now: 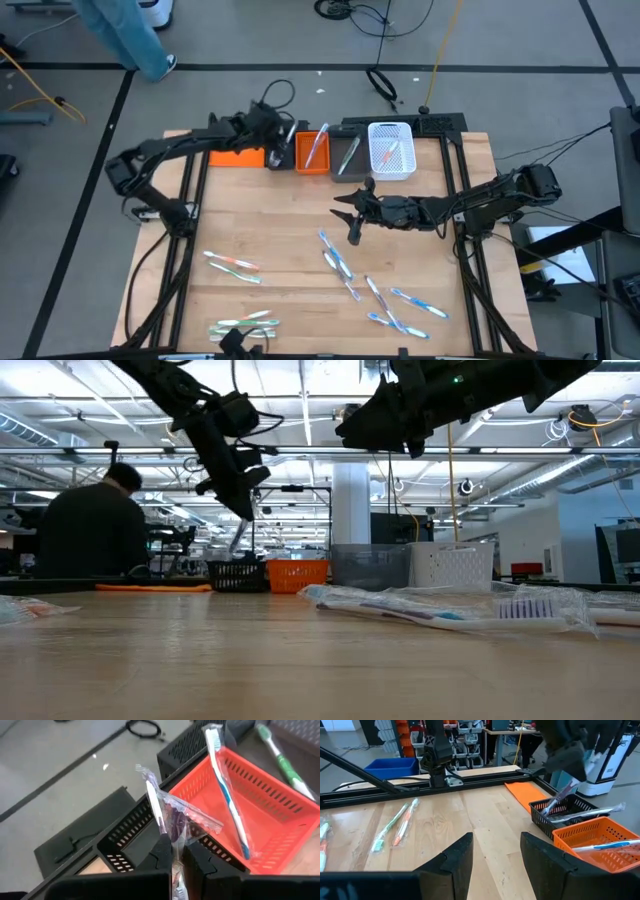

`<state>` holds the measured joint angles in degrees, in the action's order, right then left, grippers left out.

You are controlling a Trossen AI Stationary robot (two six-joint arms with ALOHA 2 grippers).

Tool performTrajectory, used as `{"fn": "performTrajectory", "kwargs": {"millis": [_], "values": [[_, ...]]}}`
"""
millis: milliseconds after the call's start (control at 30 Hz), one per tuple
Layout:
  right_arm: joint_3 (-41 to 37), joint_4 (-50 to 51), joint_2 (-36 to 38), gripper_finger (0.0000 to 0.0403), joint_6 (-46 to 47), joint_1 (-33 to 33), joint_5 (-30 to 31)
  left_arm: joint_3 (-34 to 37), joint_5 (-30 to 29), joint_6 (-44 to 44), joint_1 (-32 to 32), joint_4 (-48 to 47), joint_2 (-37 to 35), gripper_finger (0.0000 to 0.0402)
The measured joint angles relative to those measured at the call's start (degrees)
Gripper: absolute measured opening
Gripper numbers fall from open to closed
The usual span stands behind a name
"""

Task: Pick & Place Toothbrushes
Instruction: Put the purple toothbrush into the black bin

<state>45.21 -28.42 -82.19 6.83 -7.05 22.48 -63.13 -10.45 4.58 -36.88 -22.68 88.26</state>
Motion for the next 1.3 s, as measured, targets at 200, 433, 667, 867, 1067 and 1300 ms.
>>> {"fn": "performTrajectory", "kwargs": {"millis": [200, 433, 667, 867, 1067, 1300], "values": [[0.00, 0.77, 0.00, 0.0155, 0.00, 0.00, 0.00, -8.89, 0.08, 0.39, 0.00, -6.90, 6.81, 0.0017], [0.00, 1.29, 0.00, 0.0155, 0.00, -0.02, -0.02, -10.94, -0.03, 1.43, 0.00, -8.07, 9.54, 0.0026], [0.00, 1.73, 0.00, 0.0155, 0.00, -0.04, -0.02, -10.94, -0.08, 2.25, -0.82, -8.11, 9.59, 0.0032], [0.00, 1.73, 0.00, 0.0155, 0.00, -0.04, -0.04, -10.94, -0.08, 2.69, -2.15, -7.83, 9.59, 0.0081], [0.00, 1.74, 0.00, 0.0155, 0.00, -0.04, -0.04, -10.94, -0.08, 3.48, -2.69, -7.66, 9.59, 0.0141], [0.00, 1.73, 0.00, 0.0155, 0.00, -0.04, -0.04, -10.94, 0.16, 3.66, -2.62, -7.06, 9.59, 0.0185]]}}
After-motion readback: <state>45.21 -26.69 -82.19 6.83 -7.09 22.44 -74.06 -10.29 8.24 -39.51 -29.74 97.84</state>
